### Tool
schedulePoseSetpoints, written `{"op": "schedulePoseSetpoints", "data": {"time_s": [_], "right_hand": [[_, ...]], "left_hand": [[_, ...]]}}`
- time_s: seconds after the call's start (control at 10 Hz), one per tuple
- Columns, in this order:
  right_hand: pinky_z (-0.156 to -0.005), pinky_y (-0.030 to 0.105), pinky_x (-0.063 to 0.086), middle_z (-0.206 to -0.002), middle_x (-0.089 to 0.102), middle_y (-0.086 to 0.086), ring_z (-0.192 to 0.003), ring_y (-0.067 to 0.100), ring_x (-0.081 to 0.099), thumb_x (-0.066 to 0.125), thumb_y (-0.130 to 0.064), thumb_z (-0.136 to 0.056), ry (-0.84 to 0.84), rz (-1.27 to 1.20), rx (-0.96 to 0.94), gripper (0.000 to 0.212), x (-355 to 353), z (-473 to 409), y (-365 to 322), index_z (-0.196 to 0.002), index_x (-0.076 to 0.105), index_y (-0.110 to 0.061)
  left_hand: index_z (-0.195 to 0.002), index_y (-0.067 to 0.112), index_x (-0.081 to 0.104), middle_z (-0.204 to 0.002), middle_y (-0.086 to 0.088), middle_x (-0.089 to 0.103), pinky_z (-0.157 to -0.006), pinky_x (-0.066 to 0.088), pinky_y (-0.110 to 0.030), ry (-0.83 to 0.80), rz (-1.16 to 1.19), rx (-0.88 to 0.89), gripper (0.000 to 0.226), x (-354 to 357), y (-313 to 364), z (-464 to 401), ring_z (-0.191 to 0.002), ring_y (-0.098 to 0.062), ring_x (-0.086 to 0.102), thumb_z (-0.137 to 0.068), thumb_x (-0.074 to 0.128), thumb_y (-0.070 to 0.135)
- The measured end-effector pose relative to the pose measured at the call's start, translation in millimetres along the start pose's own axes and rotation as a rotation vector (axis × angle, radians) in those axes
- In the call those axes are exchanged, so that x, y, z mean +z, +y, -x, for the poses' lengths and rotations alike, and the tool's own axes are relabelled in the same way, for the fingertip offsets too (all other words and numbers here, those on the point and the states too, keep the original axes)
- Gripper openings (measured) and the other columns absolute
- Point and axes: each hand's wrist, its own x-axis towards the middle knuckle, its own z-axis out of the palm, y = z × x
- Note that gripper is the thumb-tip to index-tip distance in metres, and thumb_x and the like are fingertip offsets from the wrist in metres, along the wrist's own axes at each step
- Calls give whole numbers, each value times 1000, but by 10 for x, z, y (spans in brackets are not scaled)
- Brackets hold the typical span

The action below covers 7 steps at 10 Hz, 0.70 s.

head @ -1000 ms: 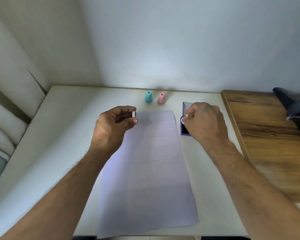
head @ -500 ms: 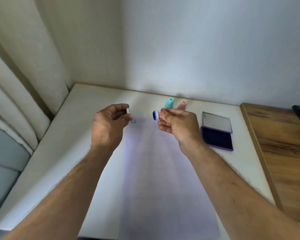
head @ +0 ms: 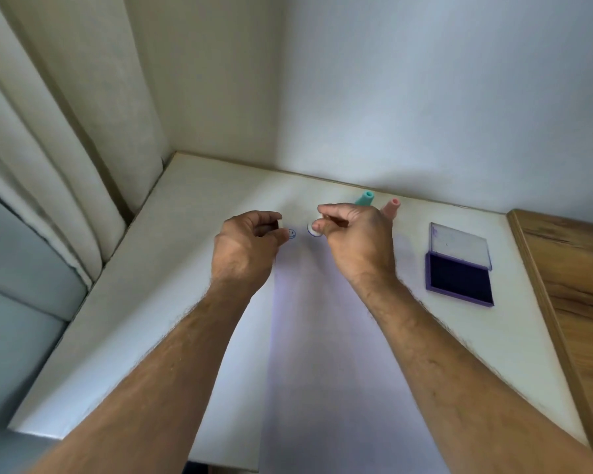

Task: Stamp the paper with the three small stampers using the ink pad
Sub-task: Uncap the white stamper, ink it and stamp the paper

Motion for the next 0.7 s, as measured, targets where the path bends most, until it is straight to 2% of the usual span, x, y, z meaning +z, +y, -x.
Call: {"op": "schedulePoseSetpoints", "data": {"time_s": [0.1, 0.2, 0.3, 0.4, 0.5, 0.6, 0.7], "right_hand": [[-60, -19, 9, -106, 75, 11, -67, -38, 33, 66, -8, -91, -43, 34, -55, 25, -23, 11, 28, -116, 72, -6], [-59, -18, 9, -105, 75, 9, -70, -39, 36, 66, -8, -91, -62, 71, -68, 25, -17, -12, 34, -116, 72, -8], [-59, -19, 9, -100, 76, 6, -70, -28, 44, 68, -7, -90, -61, 111, -68, 25, 8, -42, 67, -115, 73, -9], [-67, -19, 15, -102, 76, 3, -86, -11, 51, 71, -11, -88, -26, 132, -58, 25, 53, -61, 121, -113, 74, -11], [-77, -12, 32, -99, 77, -1, -95, 2, 65, 72, -13, -87, 1, 121, -44, 24, 109, -68, 160, -111, 74, -15], [-68, -15, 26, -97, 77, 0, -88, 0, 66, 72, -13, -87, 3, 94, -40, 24, 126, -75, 145, -111, 74, -14], [-65, -13, 30, -92, 77, -2, -71, -16, 57, 72, -10, -87, -4, 76, -44, 23, 133, -81, 132, -110, 74, -14]], "left_hand": [[-87, 33, 70, -92, 0, 76, -92, 57, -43, 2, -13, -2, 19, 26, -7, -12, -91, -23, 73, -74, 78, 23], [-90, 32, 70, -93, 1, 75, -93, 57, -42, 19, -33, 1, 18, 42, -18, -26, -92, -23, 73, -80, 78, 19], [-94, 31, 70, -94, 3, 75, -92, 57, -41, 29, -61, 6, 18, 41, -26, -31, -91, -22, 72, -82, 77, 20], [-97, 30, 71, -93, 6, 74, -90, 58, -39, 41, -94, 16, 18, 48, -21, -21, -90, -21, 72, -82, 78, 23], [-96, 30, 70, -94, 5, 75, -90, 58, -39, 42, -100, 16, 17, 50, -8, -14, -91, -22, 72, -82, 77, 23], [-96, 31, 69, -96, 4, 75, -89, 58, -39, 34, -105, 14, 17, 49, -7, -5, -91, -22, 72, -83, 77, 22], [-99, 29, 70, -97, 4, 74, -89, 58, -39, 33, -105, 12, 18, 45, -6, -1, -92, -21, 72, -83, 76, 22]]}}
